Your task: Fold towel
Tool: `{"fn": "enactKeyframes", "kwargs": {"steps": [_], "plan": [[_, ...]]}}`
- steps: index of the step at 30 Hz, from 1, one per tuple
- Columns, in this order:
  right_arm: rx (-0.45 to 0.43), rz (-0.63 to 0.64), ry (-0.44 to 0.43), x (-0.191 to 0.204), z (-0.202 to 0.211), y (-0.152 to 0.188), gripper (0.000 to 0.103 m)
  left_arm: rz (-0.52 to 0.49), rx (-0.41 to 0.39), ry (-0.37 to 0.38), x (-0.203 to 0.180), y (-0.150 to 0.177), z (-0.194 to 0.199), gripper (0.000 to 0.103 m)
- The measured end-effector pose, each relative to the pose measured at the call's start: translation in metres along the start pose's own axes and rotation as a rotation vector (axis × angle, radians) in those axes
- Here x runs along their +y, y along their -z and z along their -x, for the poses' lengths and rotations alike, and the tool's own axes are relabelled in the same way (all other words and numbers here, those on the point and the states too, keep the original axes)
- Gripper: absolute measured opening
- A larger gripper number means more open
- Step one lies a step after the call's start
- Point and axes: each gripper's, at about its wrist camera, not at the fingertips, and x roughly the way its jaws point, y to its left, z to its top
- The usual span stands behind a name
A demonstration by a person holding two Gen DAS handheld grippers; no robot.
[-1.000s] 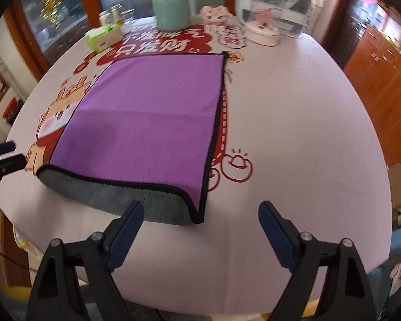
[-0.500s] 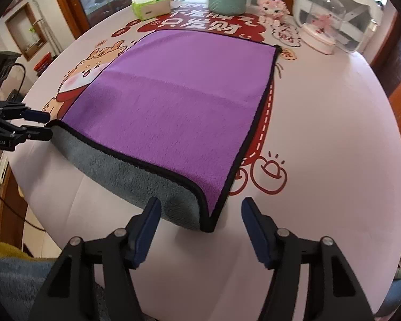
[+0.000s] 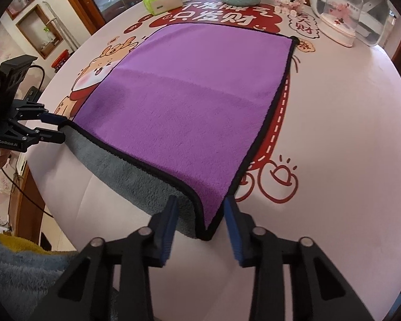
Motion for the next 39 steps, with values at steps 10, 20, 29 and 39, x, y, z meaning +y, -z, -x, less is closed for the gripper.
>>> {"fn": "enactKeyframes", "kwargs": {"steps": [10,20,29,39], "plan": [[0.03,0.019,-0.038,0.001,-0.005,-0.002,0.019,0.009,0.014,0.012,0.01,-0.001,0.003,0.044],[0.032,0.024,-0.036,0.002,-0.004,-0.002,0.01,-0.009,0.032,0.009,0.018,-0.003,0.004,0.037],[0.03,0.024,-0.037,0.002,-0.003,-0.001,0.009,-0.051,0.06,0.008,0.013,-0.013,-0.004,0.014],[0.023,0.018,-0.031,0.002,-0.001,0.0,0.006,-0.096,0.076,-0.04,-0.001,-0.014,-0.003,0.005]]}}
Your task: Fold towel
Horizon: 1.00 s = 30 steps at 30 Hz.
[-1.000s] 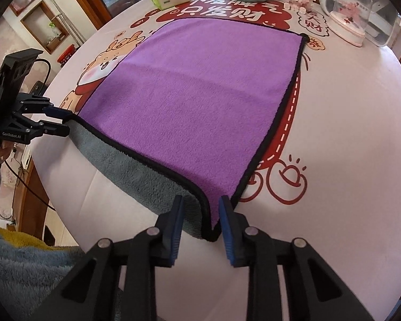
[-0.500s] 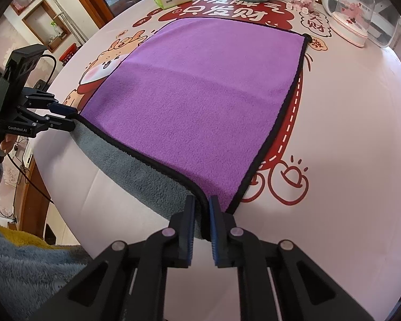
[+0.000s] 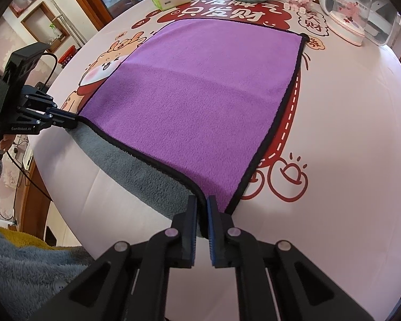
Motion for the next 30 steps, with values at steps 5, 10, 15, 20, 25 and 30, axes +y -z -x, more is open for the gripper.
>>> {"fn": "enactKeyframes", "kwargs": {"steps": [5,10,15,20,25,30], "plan": [[-0.012,-0.001,0.015,0.002,0.002,-0.001,0.005,-0.04,0.026,-0.089,-0.016,-0.002,-0.004,0.005],[-0.023,0.007,0.045,0.006,0.005,-0.002,0.005,-0.031,0.029,-0.146,-0.022,-0.005,-0.004,0.004],[-0.046,-0.01,0.061,0.006,0.011,-0.005,0.004,-0.005,-0.005,-0.199,-0.024,-0.016,0.006,0.004],[-0.107,-0.046,0.087,-0.002,0.029,-0.022,0.004,-0.003,-0.068,-0.268,-0.024,-0.038,0.026,0.004],[-0.184,-0.069,0.138,-0.012,0.045,-0.056,0.004,0.008,-0.12,-0.347,-0.01,-0.065,0.043,0.004],[-0.25,-0.103,0.194,-0.029,0.052,-0.097,0.004,0.027,-0.188,-0.425,0.004,-0.108,0.053,0.004]]}}
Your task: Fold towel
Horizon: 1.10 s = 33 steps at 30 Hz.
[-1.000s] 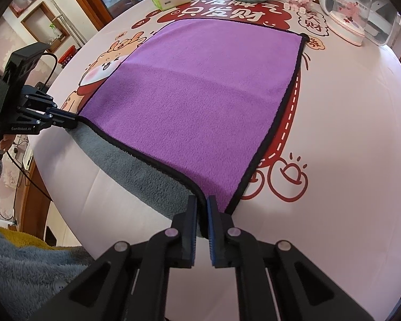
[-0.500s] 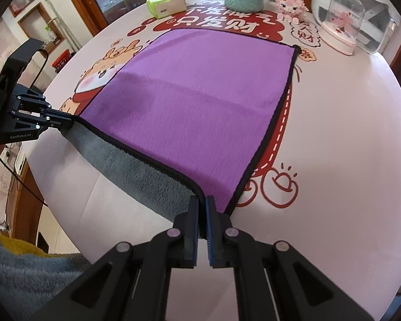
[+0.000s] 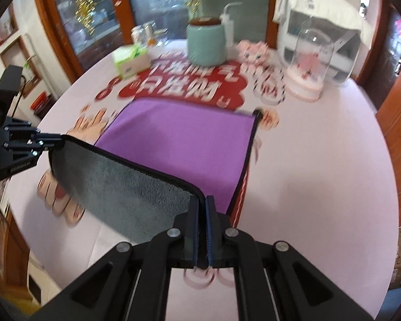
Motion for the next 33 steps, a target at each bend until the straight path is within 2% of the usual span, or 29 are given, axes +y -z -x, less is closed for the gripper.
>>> {"fn": "enactKeyframes", "kwargs": {"steps": [7,16,33], "plan": [[-0.045,-0.056,0.067,-0.025,-0.028,-0.051,0.004,0.057,-0.063,-0.065,0.009,-0.049,-0.017,0.004],[-0.059,-0.101,0.121,-0.045,-0.069,-0.09,0.004,0.116,-0.064,-0.122,0.017,-0.087,-0.059,0.004],[-0.002,-0.092,0.155,-0.054,-0.13,-0.108,0.004,0.166,0.028,-0.144,0.02,-0.111,-0.119,0.006]]}}
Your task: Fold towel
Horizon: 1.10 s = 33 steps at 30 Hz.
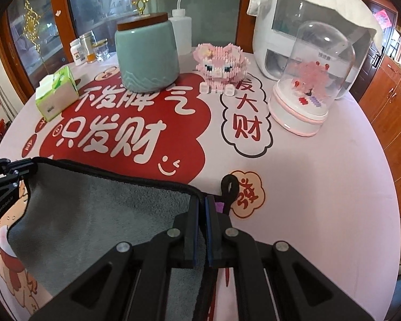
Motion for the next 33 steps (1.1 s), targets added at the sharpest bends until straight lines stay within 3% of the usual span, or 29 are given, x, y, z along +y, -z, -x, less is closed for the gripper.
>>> {"fn": "enactKeyframes", "kwargs": {"steps": [5,6,7,8,9,10,13,21,33], "plan": [[0.028,0.002,0.003,0.0,-0.011,0.002,0.005,0.009,0.026,-0.013,-0.004,-0.003,-0.014,0.012],[0.033,-0.002,0.004,0.0,-0.012,0.002,0.006,0.009,0.027,-0.018,-0.004,-0.003,-0.015,0.022],[0.042,-0.01,0.006,-0.002,-0.013,0.003,0.01,0.014,0.029,-0.023,-0.004,-0.003,-0.016,0.042],[0.046,-0.017,0.013,-0.003,-0.013,0.003,0.013,0.024,0.026,-0.026,-0.002,-0.002,-0.016,0.053],[0.044,-0.028,0.022,-0.005,-0.011,0.003,0.02,0.039,0.018,-0.028,0.0,-0.001,-0.015,0.074],[0.033,-0.038,0.027,-0.007,-0.007,0.004,0.031,0.063,0.005,-0.024,0.004,0.0,-0.012,0.084],[-0.006,-0.044,0.048,-0.009,0.005,0.007,0.051,0.126,-0.006,0.005,0.014,0.003,-0.006,0.085],[-0.021,-0.034,0.011,0.003,0.036,0.017,0.051,0.213,-0.041,0.056,0.033,0.019,0.022,0.089],[-0.041,-0.059,-0.051,0.038,0.095,0.043,0.051,0.241,-0.175,0.136,0.039,0.06,0.111,0.091]]}}
